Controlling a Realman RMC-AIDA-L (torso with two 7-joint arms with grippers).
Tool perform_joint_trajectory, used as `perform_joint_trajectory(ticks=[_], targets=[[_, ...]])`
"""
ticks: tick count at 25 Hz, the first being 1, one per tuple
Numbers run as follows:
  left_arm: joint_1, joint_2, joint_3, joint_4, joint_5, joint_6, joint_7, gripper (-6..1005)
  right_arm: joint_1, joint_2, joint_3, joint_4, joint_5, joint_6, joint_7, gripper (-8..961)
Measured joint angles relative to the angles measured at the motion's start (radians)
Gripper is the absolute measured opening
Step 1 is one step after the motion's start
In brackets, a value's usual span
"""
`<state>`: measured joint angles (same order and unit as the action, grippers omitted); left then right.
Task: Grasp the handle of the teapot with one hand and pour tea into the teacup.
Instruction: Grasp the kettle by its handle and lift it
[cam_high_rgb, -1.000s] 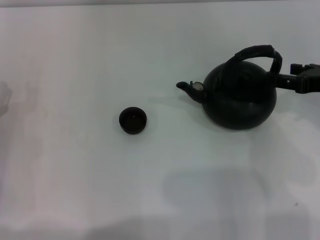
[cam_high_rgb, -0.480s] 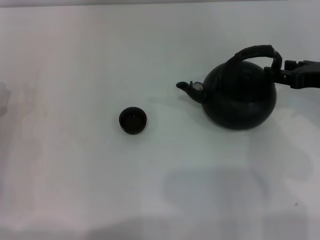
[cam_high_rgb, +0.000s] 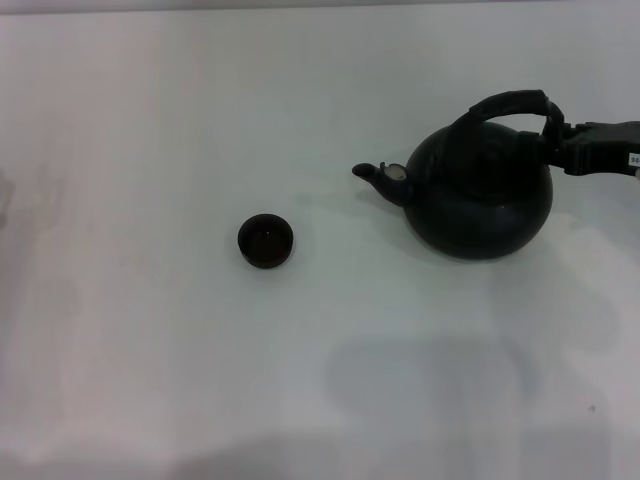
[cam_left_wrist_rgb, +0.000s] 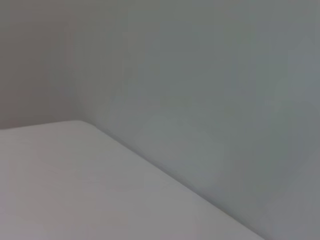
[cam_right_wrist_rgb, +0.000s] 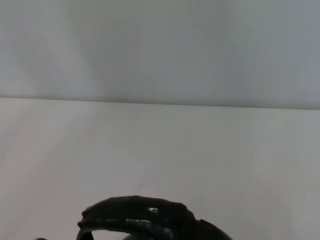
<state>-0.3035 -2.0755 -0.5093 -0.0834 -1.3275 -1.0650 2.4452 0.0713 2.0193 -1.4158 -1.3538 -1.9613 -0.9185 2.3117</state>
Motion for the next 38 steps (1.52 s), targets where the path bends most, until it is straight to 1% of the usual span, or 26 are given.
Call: perform_joint_trajectory(ticks=[2, 7, 13, 18, 28, 34, 38], targets=[[0.000, 0.000, 0.000, 0.000, -0.009, 0.000, 0.000, 890, 0.003, -0.001, 0.000, 0.002, 0.000, 0.000, 0.000, 577], [0.000, 0.000, 0.000, 0.001, -0.013, -0.003, 0.001, 890, 0.006, -0.002, 0.001, 0.004, 0.001, -0.006, 0.000, 450], [0.000, 0.000, 0.000, 0.001, -0.013, -0.006, 0.002, 890, 0.007, -0.005, 0.005, 0.011, 0.000, -0.017, -0.009, 404], [0.000, 0.000, 0.000, 0.001, -0.013, -0.007, 0.003, 889, 0.027, -0.007, 0.036, 0.073, 0.071, -0.044, -0.011, 211], [-0.001, 0.002, 0.000, 0.006, -0.013, -0.008, 0.002, 889, 0.044, -0.007, 0.037, 0.078, 0.076, -0.042, -0.017, 207], [-0.006, 0.002, 0.000, 0.011, -0.013, -0.008, -0.001, 889, 0.052, -0.007, 0.039, 0.052, 0.077, -0.044, -0.017, 208], [-0.007, 0.002, 0.000, 0.011, -0.013, -0.008, 0.000, 889, 0.072, -0.009, 0.037, 0.021, 0.076, -0.059, -0.017, 203]])
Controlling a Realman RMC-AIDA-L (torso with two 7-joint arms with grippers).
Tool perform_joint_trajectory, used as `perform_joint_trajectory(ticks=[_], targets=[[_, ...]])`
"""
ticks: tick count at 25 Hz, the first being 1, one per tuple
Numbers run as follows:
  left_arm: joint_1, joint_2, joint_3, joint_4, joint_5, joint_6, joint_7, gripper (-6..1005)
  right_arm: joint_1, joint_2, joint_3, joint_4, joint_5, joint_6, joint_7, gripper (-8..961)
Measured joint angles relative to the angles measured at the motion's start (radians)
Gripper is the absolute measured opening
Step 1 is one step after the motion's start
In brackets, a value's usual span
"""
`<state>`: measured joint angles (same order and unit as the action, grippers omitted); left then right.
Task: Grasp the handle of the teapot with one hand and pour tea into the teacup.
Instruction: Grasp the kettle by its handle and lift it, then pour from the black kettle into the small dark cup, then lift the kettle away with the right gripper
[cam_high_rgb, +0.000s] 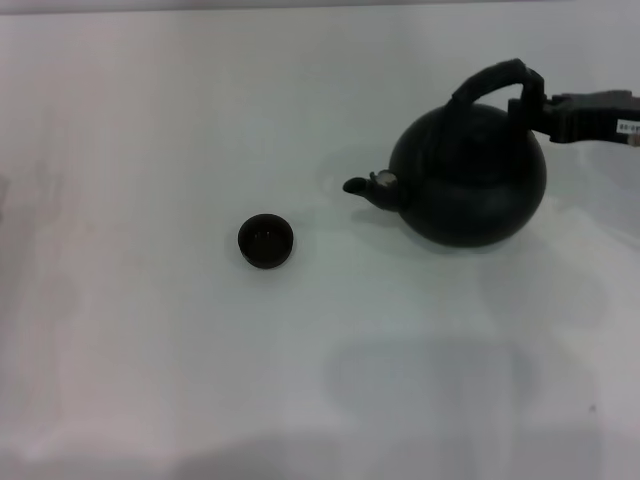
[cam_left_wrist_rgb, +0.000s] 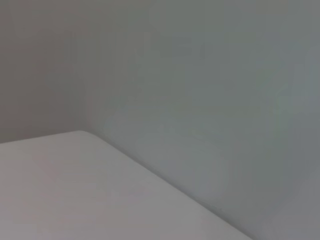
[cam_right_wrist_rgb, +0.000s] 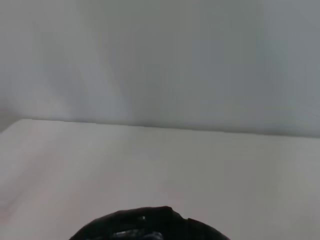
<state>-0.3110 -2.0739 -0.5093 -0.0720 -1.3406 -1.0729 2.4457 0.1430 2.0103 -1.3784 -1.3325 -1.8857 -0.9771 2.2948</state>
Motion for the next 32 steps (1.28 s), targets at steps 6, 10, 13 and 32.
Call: perform_joint_trajectory(ticks=[6, 10, 13, 32], targets=[[0.000, 0.000, 0.000, 0.000, 0.000, 0.001, 0.001, 889, 0.036, -0.001, -0.005, -0.048, -0.007, -0.017, -0.011, 202], [0.000, 0.000, 0.000, 0.000, 0.000, -0.002, -0.001, 889, 0.050, 0.001, -0.021, -0.082, -0.007, -0.024, -0.042, 203], [-0.001, 0.000, 0.000, 0.000, 0.000, -0.003, -0.001, 889, 0.050, 0.002, -0.050, -0.118, -0.007, -0.019, -0.074, 202], [-0.010, 0.000, 0.000, -0.008, 0.000, -0.002, -0.002, 890, 0.084, 0.006, -0.339, -0.142, -0.156, 0.277, -0.130, 194]])
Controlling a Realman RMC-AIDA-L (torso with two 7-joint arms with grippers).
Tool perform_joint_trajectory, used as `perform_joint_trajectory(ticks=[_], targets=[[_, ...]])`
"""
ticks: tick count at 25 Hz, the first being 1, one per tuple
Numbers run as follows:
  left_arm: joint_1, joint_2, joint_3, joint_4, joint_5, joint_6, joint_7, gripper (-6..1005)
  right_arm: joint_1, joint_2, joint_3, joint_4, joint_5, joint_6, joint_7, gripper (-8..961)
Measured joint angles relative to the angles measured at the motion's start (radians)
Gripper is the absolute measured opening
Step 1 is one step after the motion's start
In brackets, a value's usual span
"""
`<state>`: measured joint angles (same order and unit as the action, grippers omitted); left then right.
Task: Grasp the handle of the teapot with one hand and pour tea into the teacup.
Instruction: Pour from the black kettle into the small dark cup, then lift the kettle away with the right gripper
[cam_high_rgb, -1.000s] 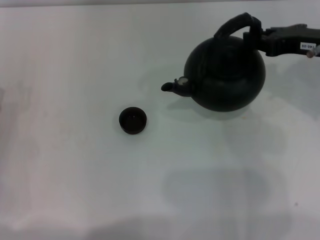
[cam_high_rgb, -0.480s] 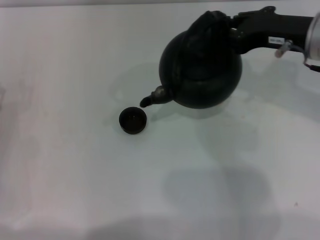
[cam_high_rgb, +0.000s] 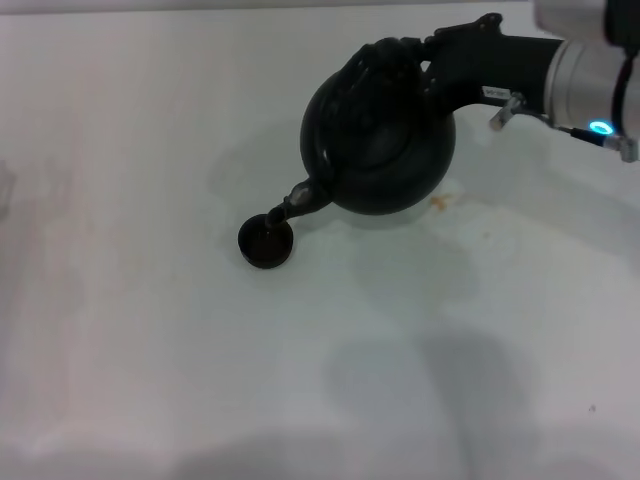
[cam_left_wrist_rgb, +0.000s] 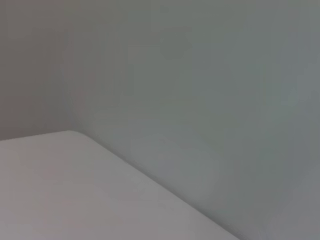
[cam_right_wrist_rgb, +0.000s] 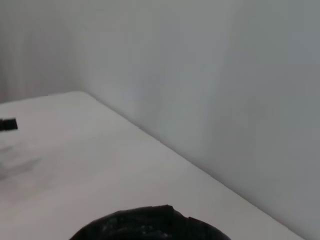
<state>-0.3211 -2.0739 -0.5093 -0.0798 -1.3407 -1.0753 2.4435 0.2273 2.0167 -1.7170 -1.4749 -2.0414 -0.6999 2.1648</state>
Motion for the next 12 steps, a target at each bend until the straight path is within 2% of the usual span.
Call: perform_joint_trajectory(ticks=[12], targets=[[-0.001, 0.000, 0.000, 0.000, 0.000, 0.002, -0.001, 890, 0.016, 0.001, -0.115, 0.003, -0.117, 0.132, -0.005, 184]])
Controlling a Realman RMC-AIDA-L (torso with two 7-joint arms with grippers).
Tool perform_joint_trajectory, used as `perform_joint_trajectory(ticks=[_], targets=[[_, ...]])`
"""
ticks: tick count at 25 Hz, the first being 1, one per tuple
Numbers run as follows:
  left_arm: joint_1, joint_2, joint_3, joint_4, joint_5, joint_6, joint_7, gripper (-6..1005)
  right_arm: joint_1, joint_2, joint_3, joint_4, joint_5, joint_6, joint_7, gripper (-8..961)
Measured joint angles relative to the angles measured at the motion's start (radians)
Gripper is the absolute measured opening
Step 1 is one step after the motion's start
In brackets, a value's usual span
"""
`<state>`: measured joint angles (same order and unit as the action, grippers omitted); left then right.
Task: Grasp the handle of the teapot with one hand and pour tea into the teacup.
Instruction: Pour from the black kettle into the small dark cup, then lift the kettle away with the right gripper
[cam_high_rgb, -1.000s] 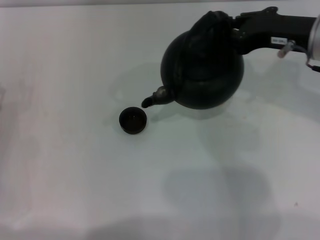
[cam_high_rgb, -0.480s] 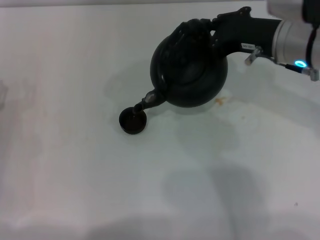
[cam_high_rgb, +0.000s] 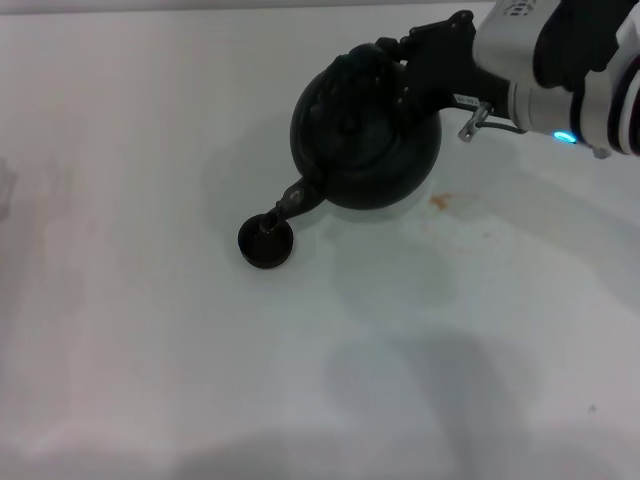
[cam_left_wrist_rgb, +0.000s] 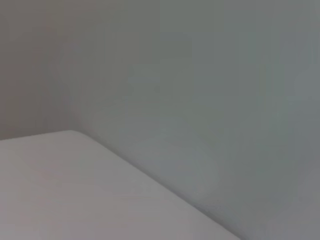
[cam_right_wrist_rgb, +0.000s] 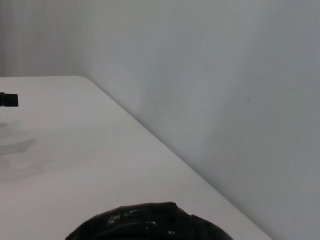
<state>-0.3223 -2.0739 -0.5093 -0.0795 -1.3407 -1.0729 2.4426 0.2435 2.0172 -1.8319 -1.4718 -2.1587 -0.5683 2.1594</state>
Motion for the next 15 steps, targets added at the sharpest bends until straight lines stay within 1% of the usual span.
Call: perform_joint_trajectory(ticks=[10, 15], targets=[[-0.002, 0.000, 0.000, 0.004, 0.000, 0.000, -0.001, 890, 0.004, 0.000, -0.097, 0.003, -0.101, 0.110, -0.012, 179], [0.000, 0.000, 0.000, 0.006, 0.000, -0.001, -0.001, 890, 0.002, 0.000, -0.121, 0.008, -0.111, 0.146, -0.042, 176]])
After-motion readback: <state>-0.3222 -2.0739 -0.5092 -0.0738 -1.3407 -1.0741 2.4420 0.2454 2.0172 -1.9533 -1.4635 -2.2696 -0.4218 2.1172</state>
